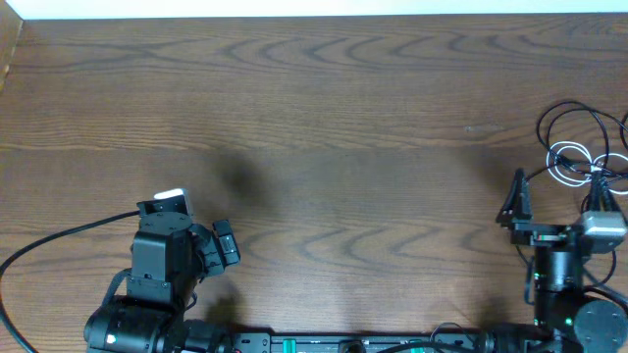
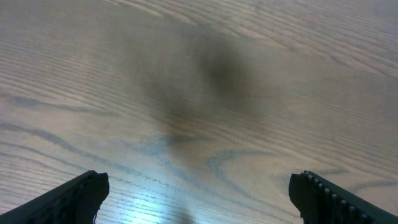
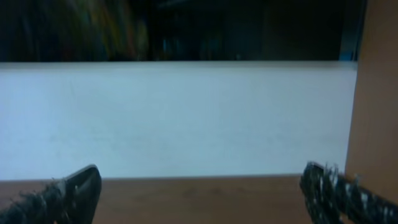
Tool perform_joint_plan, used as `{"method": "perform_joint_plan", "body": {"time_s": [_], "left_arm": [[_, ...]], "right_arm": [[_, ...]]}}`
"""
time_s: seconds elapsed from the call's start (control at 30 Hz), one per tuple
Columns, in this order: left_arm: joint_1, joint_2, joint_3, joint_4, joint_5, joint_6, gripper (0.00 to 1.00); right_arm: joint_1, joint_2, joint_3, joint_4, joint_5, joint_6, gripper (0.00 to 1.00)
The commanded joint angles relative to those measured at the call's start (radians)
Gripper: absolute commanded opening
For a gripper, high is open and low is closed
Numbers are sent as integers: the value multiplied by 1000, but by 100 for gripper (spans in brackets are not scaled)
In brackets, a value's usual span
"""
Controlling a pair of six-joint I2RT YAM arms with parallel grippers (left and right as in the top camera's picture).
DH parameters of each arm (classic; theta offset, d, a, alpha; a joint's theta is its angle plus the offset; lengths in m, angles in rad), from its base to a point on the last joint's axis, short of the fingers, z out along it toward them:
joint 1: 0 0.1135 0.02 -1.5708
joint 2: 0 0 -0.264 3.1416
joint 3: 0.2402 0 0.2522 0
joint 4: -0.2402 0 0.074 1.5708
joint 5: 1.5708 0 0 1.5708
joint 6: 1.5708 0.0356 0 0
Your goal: Untangle cables
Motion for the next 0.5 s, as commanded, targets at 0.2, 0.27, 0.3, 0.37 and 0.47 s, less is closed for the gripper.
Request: {"method": "perform_joint_plan", "body": {"time_s": [0.2,0.27,0.3,0.37,0.47], "left_arm": [[0,0,-2,-2,-13,-5,98],[0,0,-2,-2,-13,-5,98],[0,0,-2,-2,-13,-5,98],[0,0,-2,-2,-13,-5,98],[0,0,-2,-2,-13,-5,98]], "right_arm": [[8,-141,-272,166,15,-39,99],[14,-145,-305,163,11,-39,99],[20,-145,-304,117,11,-44,99],[38,-145,-304,-16,11,-69,99],[50,-145,-304,-179,-5,-65,99]]}}
